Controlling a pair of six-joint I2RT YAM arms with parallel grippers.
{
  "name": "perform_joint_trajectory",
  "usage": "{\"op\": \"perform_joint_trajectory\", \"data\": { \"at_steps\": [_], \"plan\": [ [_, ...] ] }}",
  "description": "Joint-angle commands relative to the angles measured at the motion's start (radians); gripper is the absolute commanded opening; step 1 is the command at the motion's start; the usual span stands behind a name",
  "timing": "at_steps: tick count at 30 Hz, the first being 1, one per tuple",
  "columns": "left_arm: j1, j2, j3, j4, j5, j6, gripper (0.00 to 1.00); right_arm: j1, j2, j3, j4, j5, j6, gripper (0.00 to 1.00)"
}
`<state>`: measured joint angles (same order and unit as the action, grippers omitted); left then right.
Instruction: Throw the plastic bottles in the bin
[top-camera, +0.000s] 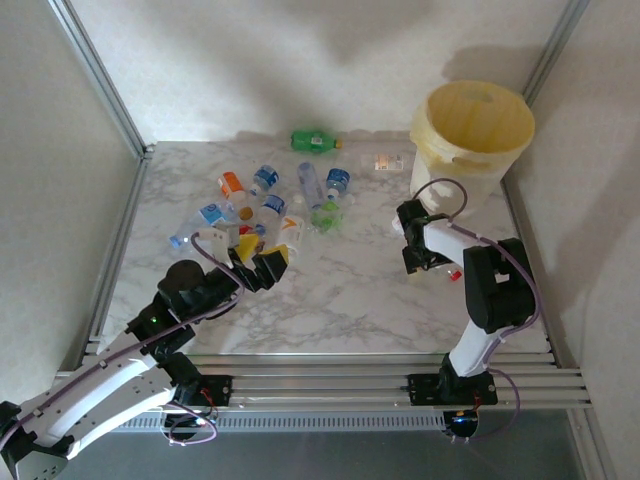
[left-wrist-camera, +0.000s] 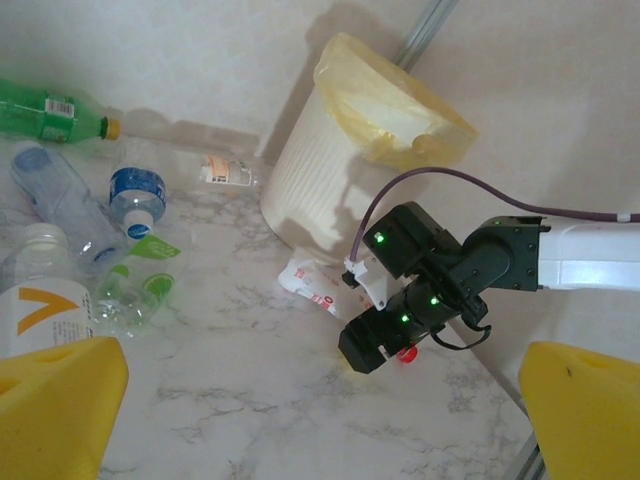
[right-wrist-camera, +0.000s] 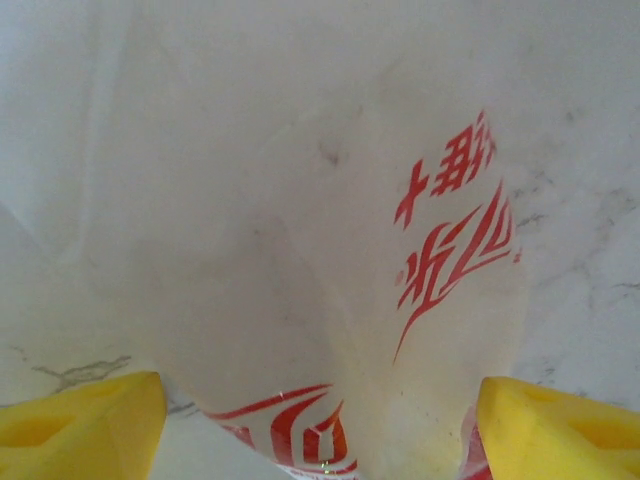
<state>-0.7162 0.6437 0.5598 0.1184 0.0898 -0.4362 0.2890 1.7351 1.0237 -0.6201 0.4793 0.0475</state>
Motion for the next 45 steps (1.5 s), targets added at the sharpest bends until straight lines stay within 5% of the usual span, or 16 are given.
{"op": "perform_joint_trajectory", "data": {
  "at_steps": [1,8,21,32,45],
  "plan": [
    [0.008,0.0,0.037,-0.002,-0.004,0.021,1.0,0.002,0.021,0.036,0.03,0.035,-0.02,0.79],
    [0.009,0.014,0.045,-0.002,-0.004,0.023,1.0,-0.016,0.041,0.051,0.055,0.042,-0.044,0.69],
    [0.007,0.065,0.041,0.055,0.022,0.011,1.0,-0.024,-0.006,0.035,0.053,-0.014,-0.019,0.31],
    [0.007,0.142,0.016,0.165,0.066,-0.025,1.0,-0.006,-0.203,-0.031,0.048,-0.104,0.022,0.17],
    [0.007,0.272,0.012,0.36,0.139,-0.091,1.0,0.094,-0.592,-0.164,0.206,-0.406,0.046,0.14]
  ]
}}
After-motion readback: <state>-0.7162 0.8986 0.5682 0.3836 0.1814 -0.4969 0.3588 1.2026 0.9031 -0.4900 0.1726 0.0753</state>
